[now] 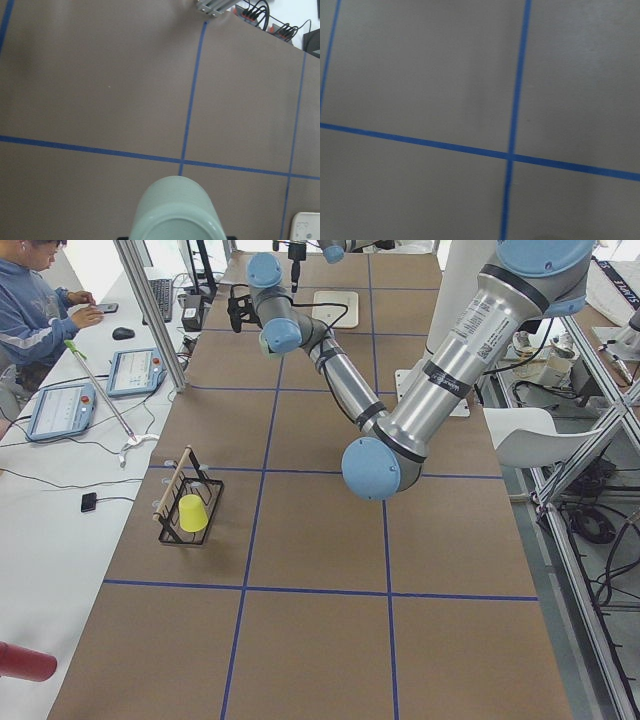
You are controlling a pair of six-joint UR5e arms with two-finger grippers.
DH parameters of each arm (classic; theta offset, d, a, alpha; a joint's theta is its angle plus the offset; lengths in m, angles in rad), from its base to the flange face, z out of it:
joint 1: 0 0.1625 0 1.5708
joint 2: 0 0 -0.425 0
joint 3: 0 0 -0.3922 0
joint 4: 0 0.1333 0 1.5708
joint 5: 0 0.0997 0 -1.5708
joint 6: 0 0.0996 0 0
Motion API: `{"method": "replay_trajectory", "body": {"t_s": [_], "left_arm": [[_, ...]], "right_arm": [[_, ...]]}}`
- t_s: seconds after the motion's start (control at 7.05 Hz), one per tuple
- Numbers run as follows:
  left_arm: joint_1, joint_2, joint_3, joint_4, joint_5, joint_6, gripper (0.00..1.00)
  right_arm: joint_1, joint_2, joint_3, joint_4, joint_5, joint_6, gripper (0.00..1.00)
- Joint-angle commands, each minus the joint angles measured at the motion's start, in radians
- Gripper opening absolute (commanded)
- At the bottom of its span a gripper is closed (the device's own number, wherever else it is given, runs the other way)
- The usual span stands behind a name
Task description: Left arm grabs green cup and hands to right arm on tray
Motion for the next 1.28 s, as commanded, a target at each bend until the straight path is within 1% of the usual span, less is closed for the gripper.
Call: {"method": "replay_trajectory", "body": {"t_s": [0.0,0.14,0.28,0.43,0.71,0.85,0.99,1.14], "left_arm": [[0.033,-0.009,0.054,-0.379,0.018,-0.381,0.08],[0.095,-0.009,0.056,-0.546,0.122,-0.540,0.08],[0.208,-0.010,0.056,-0.709,0.291,-0.674,0.09],[0.270,-0.010,0.056,-0.813,0.404,-0.738,0.09],[0.301,0.005,0.079,-1.022,0.526,-0.867,0.10],[0.301,0.005,0.137,-1.137,0.529,-0.882,0.10],[0.301,0.005,0.183,-1.225,0.531,-0.890,0.09],[0.303,0.006,0.190,-1.238,0.588,-0.921,0.06]], "right_arm": [[-0.080,0.088,0.001,0.133,-0.001,0.245,1.00],[-0.094,0.098,0.001,0.222,-0.001,0.305,1.00],[-0.097,0.101,0.001,0.304,-0.001,0.356,1.00],[-0.097,0.113,0.001,0.349,-0.003,0.399,1.00],[-0.097,0.147,0.003,0.455,-0.007,0.550,1.00],[-0.097,0.148,0.003,0.538,-0.025,0.635,1.00],[-0.097,0.148,0.001,0.648,-0.064,0.748,1.00],[-0.106,0.148,0.001,0.740,-0.108,0.872,1.00]]}}
